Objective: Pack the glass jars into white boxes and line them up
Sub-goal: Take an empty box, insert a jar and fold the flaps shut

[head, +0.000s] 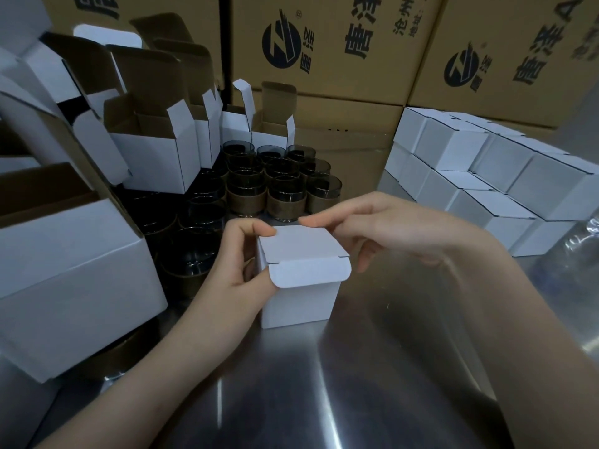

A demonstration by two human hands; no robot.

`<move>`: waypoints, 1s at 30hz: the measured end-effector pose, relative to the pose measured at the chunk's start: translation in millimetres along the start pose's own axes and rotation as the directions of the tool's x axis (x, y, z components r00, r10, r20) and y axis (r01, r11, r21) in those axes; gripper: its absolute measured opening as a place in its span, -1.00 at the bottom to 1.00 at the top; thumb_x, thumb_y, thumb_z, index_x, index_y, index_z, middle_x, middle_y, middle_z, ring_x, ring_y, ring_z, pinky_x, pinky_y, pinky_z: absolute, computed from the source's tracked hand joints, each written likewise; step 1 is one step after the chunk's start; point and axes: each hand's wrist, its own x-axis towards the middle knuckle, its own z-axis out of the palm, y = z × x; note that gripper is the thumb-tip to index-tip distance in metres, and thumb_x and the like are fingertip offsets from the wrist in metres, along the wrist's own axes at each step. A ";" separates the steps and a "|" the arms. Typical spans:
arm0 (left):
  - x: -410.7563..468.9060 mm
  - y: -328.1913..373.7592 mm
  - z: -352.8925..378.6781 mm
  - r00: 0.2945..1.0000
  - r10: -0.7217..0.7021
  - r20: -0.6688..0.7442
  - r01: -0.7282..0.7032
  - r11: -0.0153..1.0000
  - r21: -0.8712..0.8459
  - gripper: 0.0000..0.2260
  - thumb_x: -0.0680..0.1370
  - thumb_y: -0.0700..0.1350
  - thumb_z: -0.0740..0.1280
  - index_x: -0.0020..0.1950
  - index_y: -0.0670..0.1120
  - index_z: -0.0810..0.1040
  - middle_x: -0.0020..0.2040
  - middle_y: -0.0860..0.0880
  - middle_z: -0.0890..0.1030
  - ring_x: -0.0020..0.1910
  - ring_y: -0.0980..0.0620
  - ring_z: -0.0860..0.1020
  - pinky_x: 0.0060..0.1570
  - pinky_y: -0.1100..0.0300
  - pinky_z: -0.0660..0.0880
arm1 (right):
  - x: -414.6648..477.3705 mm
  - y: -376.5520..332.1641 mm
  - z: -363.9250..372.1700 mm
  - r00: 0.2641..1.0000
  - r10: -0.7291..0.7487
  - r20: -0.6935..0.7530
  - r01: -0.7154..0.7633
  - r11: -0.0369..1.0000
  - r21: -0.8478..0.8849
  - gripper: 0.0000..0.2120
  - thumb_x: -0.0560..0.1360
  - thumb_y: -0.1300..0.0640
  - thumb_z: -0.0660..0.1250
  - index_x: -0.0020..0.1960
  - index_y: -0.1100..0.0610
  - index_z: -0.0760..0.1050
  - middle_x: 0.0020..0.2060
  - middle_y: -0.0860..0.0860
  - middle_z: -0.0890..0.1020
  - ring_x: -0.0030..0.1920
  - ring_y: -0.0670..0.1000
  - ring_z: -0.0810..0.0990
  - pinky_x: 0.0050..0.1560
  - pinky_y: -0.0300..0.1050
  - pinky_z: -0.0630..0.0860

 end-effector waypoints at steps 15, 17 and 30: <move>-7.7 4.0 0.7 0.992 -0.093 0.080 0.081 0.986 0.144 -0.33 0.12 0.14 0.57 0.10 0.29 0.29 0.09 0.36 0.47 0.14 0.36 0.48 -0.05 0.42 0.49 | -1.9 0.1 3.1 0.999 -0.025 0.028 0.027 0.998 -0.065 -0.59 0.34 -0.06 0.54 0.16 -0.11 0.56 0.09 -0.10 0.63 -0.13 -0.17 0.64 -0.13 -0.06 0.58; -8.8 5.5 1.7 0.990 -0.109 0.091 0.093 0.982 0.164 -0.34 0.14 0.14 0.53 0.13 0.31 0.27 0.13 0.32 0.44 0.14 0.37 0.46 -0.03 0.42 0.49 | -2.1 -1.3 5.1 0.999 -0.024 0.039 0.027 0.998 -0.057 -0.58 0.34 -0.04 0.56 0.15 -0.08 0.53 0.13 -0.05 0.61 -0.16 -0.15 0.63 -0.11 -0.02 0.57; -6.9 4.7 2.2 0.994 -0.100 0.046 0.089 0.975 0.204 -0.21 0.25 0.03 0.51 0.34 0.34 0.15 0.24 0.40 0.38 0.21 0.50 0.39 0.11 0.51 0.41 | -6.0 -12.2 13.2 0.984 -0.175 0.040 0.179 0.974 -0.141 -0.57 0.47 0.25 0.46 0.30 0.08 0.50 0.24 -0.04 0.55 0.27 -0.08 0.52 0.31 0.01 0.48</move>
